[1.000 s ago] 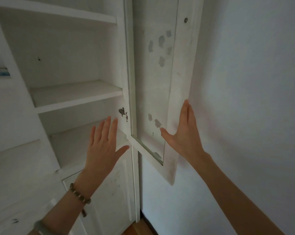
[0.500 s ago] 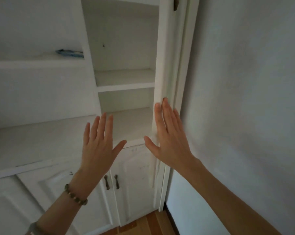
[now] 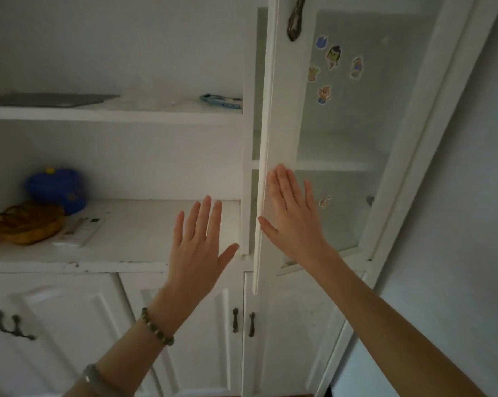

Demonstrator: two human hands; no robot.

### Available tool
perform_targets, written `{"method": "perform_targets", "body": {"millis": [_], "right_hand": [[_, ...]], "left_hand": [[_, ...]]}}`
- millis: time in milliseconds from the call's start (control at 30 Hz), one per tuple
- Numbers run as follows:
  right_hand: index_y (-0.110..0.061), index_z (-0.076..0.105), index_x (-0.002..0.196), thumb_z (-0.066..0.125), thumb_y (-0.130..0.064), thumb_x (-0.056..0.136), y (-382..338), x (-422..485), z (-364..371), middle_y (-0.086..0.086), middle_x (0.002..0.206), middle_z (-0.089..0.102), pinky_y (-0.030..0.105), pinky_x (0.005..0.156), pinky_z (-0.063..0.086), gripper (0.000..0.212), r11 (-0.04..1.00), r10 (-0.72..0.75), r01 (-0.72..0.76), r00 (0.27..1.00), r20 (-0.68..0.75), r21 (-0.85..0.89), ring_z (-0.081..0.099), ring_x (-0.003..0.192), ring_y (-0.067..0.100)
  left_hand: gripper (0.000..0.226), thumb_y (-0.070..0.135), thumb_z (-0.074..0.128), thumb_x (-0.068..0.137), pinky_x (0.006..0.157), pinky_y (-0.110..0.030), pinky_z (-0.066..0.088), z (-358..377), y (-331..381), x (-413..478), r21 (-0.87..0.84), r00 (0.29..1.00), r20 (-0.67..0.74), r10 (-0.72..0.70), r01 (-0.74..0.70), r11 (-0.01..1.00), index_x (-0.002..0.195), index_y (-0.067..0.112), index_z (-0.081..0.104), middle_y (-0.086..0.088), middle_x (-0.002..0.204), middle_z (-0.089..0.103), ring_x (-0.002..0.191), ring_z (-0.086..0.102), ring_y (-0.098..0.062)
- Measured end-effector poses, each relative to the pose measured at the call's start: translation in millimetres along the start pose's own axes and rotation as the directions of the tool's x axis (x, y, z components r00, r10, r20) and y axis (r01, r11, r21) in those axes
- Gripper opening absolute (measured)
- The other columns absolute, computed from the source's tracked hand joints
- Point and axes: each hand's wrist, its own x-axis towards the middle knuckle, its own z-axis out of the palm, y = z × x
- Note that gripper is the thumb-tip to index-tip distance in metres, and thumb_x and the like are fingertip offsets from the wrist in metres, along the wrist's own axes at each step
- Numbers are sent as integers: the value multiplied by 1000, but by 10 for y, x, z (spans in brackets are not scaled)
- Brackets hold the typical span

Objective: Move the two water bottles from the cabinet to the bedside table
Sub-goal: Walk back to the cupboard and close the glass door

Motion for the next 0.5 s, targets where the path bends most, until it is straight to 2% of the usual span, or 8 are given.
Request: {"method": "perform_targets", "body": {"millis": [200, 367, 500], "right_hand": [[-4, 8, 145, 70, -40, 77, 80, 309, 324, 18, 155, 10, 53, 110, 4, 99, 994, -42, 43, 999, 12, -102, 1, 141, 29], [-6, 1, 145, 79, -35, 68, 159, 559, 545, 17, 155, 3, 55, 111, -1, 113, 986, -68, 74, 997, 45, -151, -2, 141, 31], [-3, 5, 145, 84, -33, 62, 152, 671, 708, 19, 154, 8, 55, 110, 4, 118, 976, -29, 29, 1000, 2, -215, -2, 140, 32]], "left_hand": [[76, 58, 26, 88, 107, -54, 28, 219, -72, 380, 9, 1000, -9, 1, -1, 1000, 142, 4, 23, -21, 146, 31, 133, 31, -37], [77, 58, 27, 87, 110, -53, 24, 438, -135, 592, 23, 1000, -4, 7, -7, 1000, 142, 4, 22, -20, 147, 29, 134, 29, -37], [77, 58, 27, 87, 110, -52, 21, 564, -184, 741, 30, 1000, -20, 14, -14, 999, 143, 5, 22, -20, 148, 28, 135, 28, -36]]}}
